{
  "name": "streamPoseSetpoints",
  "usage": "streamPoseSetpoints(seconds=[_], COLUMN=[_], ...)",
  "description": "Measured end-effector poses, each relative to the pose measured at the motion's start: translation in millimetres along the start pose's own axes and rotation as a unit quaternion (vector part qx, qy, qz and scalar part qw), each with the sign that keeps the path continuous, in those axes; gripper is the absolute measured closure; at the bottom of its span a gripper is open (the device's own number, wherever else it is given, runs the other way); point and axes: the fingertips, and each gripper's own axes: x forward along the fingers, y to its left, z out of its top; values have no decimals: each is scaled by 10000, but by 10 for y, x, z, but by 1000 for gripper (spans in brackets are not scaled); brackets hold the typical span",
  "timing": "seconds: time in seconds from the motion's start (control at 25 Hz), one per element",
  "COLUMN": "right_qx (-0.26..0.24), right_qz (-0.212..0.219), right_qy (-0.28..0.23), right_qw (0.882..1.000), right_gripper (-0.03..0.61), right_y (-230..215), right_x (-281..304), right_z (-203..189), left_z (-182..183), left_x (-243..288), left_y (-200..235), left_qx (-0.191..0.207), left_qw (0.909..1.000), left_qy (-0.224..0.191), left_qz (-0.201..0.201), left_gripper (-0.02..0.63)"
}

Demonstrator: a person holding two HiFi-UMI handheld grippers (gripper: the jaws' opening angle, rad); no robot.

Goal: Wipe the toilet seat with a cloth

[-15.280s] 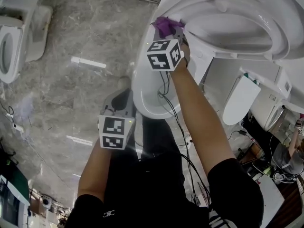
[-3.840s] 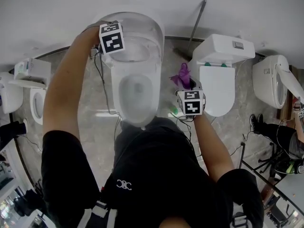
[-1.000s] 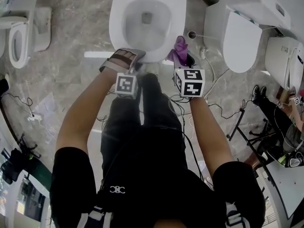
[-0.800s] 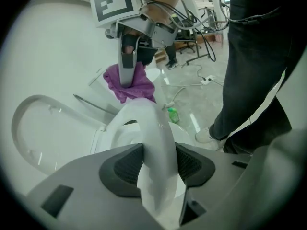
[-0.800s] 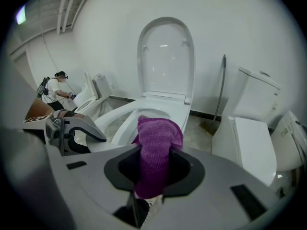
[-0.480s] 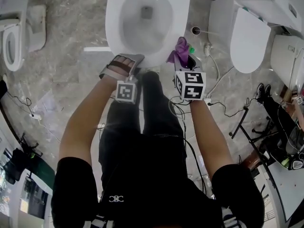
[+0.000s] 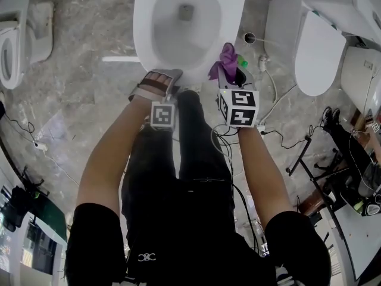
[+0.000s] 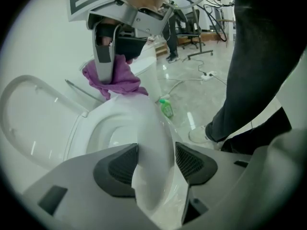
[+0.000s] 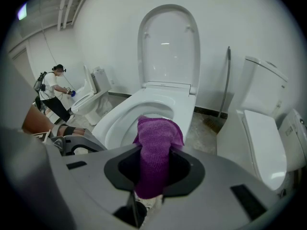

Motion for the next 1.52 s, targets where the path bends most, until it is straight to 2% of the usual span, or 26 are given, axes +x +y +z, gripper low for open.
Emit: streamPoseSetpoints(seconds=[0.12,0.2,0.28,0.36,0.52,0.6,0.68,0.72,0.92,1.08,1.2,1.28,1.4,1.44,1.52], right_qx=[-307,-373,-338,-269,-211,-178,-151,-149,-152,-149,-121,-95,-47,-29,0], right_qz=[-32,-12,-9,0,15,17,22,29,50,40,29,13,-26,-31,-21], right_qy=[39,62,57,34,42,20,22,36,32,-32,-135,-188,-249,-274,-325], right_qw=[9995,9993,9994,9996,9998,9998,9999,9999,9999,9999,9998,9998,9997,9996,9995], right_gripper=[483,483,483,483,483,483,483,483,483,483,483,483,483,483,483], right_y=[44,78,98,105,113,102,83,78,68,74,30,-29,-131,-162,-220], right_x=[51,82,120,157,192,198,202,204,201,191,169,142,94,85,86], right_z=[-84,-131,-151,-158,-173,-167,-179,-193,-212,-178,-117,-86,-32,-5,63], left_z=[-42,-75,-112,-146,-212,-192,-140,-129,-115,-94,-70,-71,-144,-187,-297], left_x=[141,216,273,341,479,500,498,504,515,410,237,95,-134,-195,-287], left_y=[-137,-209,-263,-315,-388,-346,-297,-289,-261,-204,-53,91,320,383,494], left_qx=[-116,-170,-392,-637,-813,-1264,-1854,-2013,-2098,-2761,-3221,-3546,-4158,-4351,-4713], left_qw=[9997,9992,9978,9950,9913,9870,9771,9735,9712,9539,9430,9339,9091,8996,8801], left_qy=[49,70,113,238,496,419,302,289,304,225,0,-121,-174,-159,-75], left_qz=[-227,-345,-523,-738,-910,-905,-997,-1044,-1089,-1159,-838,-445,196,349,572], left_gripper=[315,294,290,251,249,249,249,249,250,250,262,335,575,607,607])
